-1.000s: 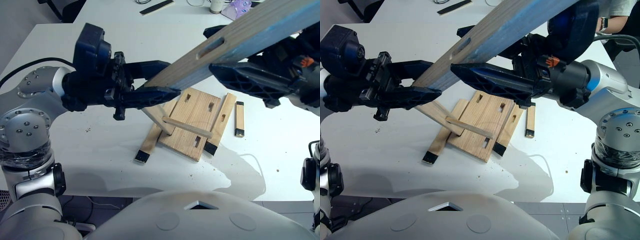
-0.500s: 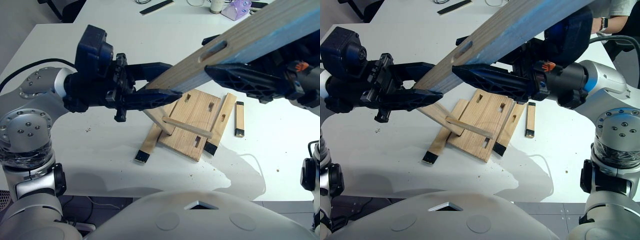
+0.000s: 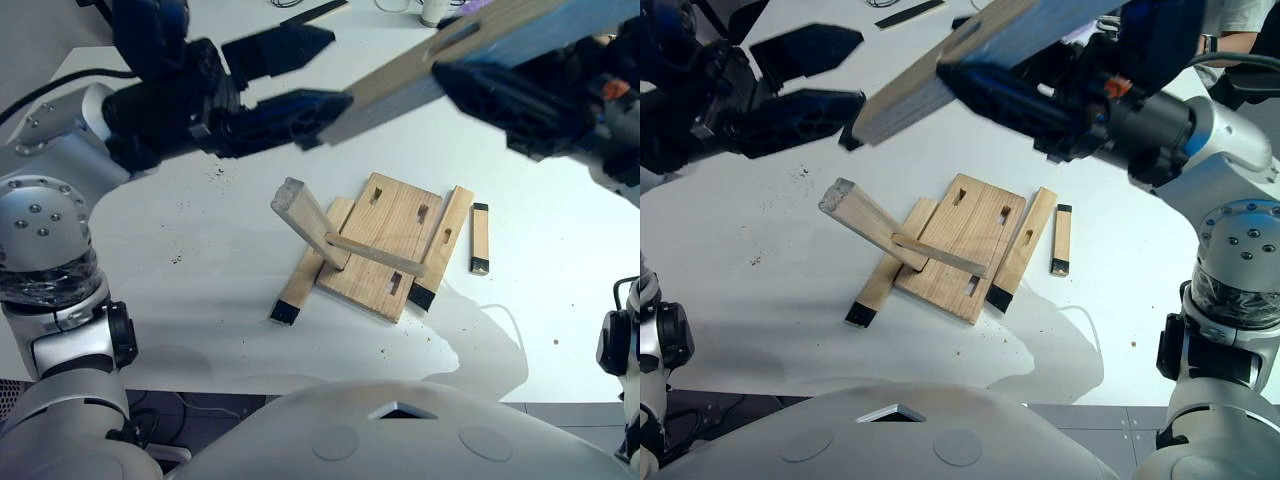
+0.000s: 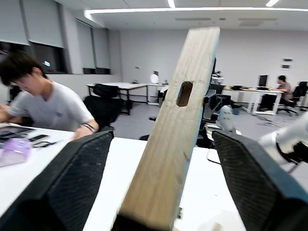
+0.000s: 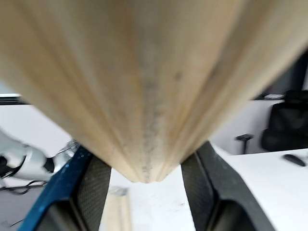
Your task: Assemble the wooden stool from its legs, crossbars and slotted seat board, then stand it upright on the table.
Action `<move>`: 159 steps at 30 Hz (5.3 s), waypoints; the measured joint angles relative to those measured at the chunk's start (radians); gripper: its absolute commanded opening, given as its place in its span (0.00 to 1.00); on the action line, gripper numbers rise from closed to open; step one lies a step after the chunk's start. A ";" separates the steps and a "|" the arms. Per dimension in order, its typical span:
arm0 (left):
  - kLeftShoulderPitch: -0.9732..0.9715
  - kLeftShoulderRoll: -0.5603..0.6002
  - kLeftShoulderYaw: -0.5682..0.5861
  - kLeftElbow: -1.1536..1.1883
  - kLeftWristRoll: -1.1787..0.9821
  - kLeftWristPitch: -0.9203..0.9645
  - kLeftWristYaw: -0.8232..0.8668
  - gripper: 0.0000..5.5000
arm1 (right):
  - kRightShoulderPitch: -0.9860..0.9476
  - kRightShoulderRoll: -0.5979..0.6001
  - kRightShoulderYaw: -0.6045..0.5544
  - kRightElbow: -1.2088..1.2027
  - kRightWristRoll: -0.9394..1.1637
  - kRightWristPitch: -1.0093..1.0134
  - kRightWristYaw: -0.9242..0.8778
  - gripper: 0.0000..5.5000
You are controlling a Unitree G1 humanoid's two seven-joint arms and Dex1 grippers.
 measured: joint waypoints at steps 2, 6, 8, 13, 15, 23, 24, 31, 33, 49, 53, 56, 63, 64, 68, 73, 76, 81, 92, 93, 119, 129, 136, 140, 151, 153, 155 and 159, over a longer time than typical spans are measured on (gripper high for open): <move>-0.031 0.008 0.002 0.102 0.101 -0.049 0.000 0.77 | 0.001 -0.005 -0.019 0.010 -0.029 -0.002 0.002 0.37; -0.026 0.023 -0.070 0.333 0.419 -0.250 -0.012 0.77 | 0.058 -0.062 -0.057 0.022 -0.136 -0.011 0.036 0.37; 0.015 0.025 -0.142 0.431 0.599 -0.389 -0.013 0.77 | 0.131 -0.099 -0.065 0.029 -0.212 -0.026 0.085 0.37; 0.231 -0.042 -0.327 0.538 0.931 -0.671 -0.002 0.77 | 0.414 -0.212 -0.039 0.098 -0.548 -0.184 0.282 0.37; 0.264 -0.103 -0.343 0.525 0.946 -0.691 0.007 0.77 | 0.448 -0.223 -0.013 0.129 -0.631 -0.243 0.323 0.37; 0.341 -0.137 -0.347 0.465 1.032 -0.754 -0.007 0.77 | 0.478 -0.224 0.016 0.219 -0.816 -0.409 0.375 0.37; 0.345 -0.137 -0.347 0.462 1.041 -0.756 -0.011 0.77 | 0.484 -0.219 0.016 0.224 -0.827 -0.421 0.375 0.37; 0.378 -0.143 -0.353 0.418 1.081 -0.765 -0.020 0.77 | 0.527 -0.154 0.034 0.242 -0.867 -0.471 0.363 0.37; 0.388 -0.144 -0.353 0.404 1.087 -0.764 -0.025 0.77 | 0.525 -0.132 0.054 0.243 -0.876 -0.478 0.349 0.37; 0.458 -0.133 -0.373 0.338 1.142 -0.767 -0.054 0.77 | 0.538 -0.043 0.060 0.151 -0.807 -0.396 0.304 0.37; 0.503 -0.094 -0.359 0.337 1.160 -0.783 -0.060 0.77 | 0.628 -0.085 -0.087 0.013 -0.648 -0.304 0.333 0.37; 0.514 -0.080 -0.340 0.337 1.161 -0.788 -0.062 0.77 | 0.679 -0.093 -0.191 -0.085 -0.464 -0.212 0.337 0.37; 0.512 -0.065 -0.338 0.337 1.161 -0.788 -0.077 0.77 | 0.813 -0.108 -0.207 -0.168 -0.434 -0.171 0.366 0.37; 0.510 -0.063 -0.338 0.337 1.161 -0.788 -0.084 0.77 | 0.824 -0.109 -0.199 -0.170 -0.455 -0.175 0.369 0.37; 0.496 -0.059 -0.338 0.343 1.161 -0.788 -0.102 0.77 | 0.851 -0.109 -0.171 -0.172 -0.531 -0.220 0.388 0.37; 0.487 -0.046 -0.339 0.357 1.161 -0.789 -0.141 0.77 | 0.890 -0.108 -0.104 -0.203 -0.613 -0.284 0.412 0.37; 0.476 -0.037 -0.339 0.371 1.161 -0.789 -0.160 0.77 | 0.899 -0.107 -0.076 -0.224 -0.645 -0.313 0.414 0.37; 0.458 -0.026 -0.340 0.380 1.161 -0.790 -0.186 0.77 | 0.889 -0.107 -0.045 -0.226 -0.684 -0.354 0.411 0.37; 0.446 -0.025 -0.345 0.385 1.161 -0.796 -0.215 0.77 | 0.872 -0.100 0.040 -0.198 -0.755 -0.465 0.414 0.37; 0.446 -0.024 -0.345 0.385 1.161 -0.797 -0.216 0.77 | 0.876 -0.105 0.035 -0.194 -0.746 -0.464 0.415 0.37; 0.627 0.149 -0.371 0.121 1.113 -0.802 -0.417 0.77 | 0.838 -0.226 0.094 -0.130 -0.733 -0.482 0.503 0.37; 0.564 0.150 -0.327 0.121 1.030 -0.702 -0.420 0.77 | 0.756 -0.267 0.169 -0.088 -0.741 -0.472 0.531 0.37; 0.298 0.112 -0.292 0.343 0.912 -0.542 -0.462 0.77 | 0.710 -0.272 0.202 -0.053 -0.740 -0.487 0.548 0.37; 0.045 0.013 -0.298 0.344 0.704 -0.299 -0.539 0.69 | 0.709 -0.272 0.213 -0.047 -0.741 -0.505 0.544 0.37; -0.165 -0.148 -0.483 0.240 0.483 0.026 -0.707 0.51 | 0.637 -0.271 0.286 -0.030 -0.755 -0.516 0.539 0.37; -0.165 -0.183 -0.481 0.238 0.451 0.067 -0.683 0.51 | 0.625 -0.270 0.297 -0.028 -0.757 -0.517 0.539 0.37; -0.165 -0.201 -0.467 0.232 0.420 0.102 -0.664 0.51 | 0.618 -0.270 0.304 -0.025 -0.758 -0.518 0.539 0.37; -0.124 -0.225 -0.498 0.214 0.400 0.121 -0.660 0.51 | 0.602 -0.269 0.322 -0.014 -0.759 -0.528 0.542 0.37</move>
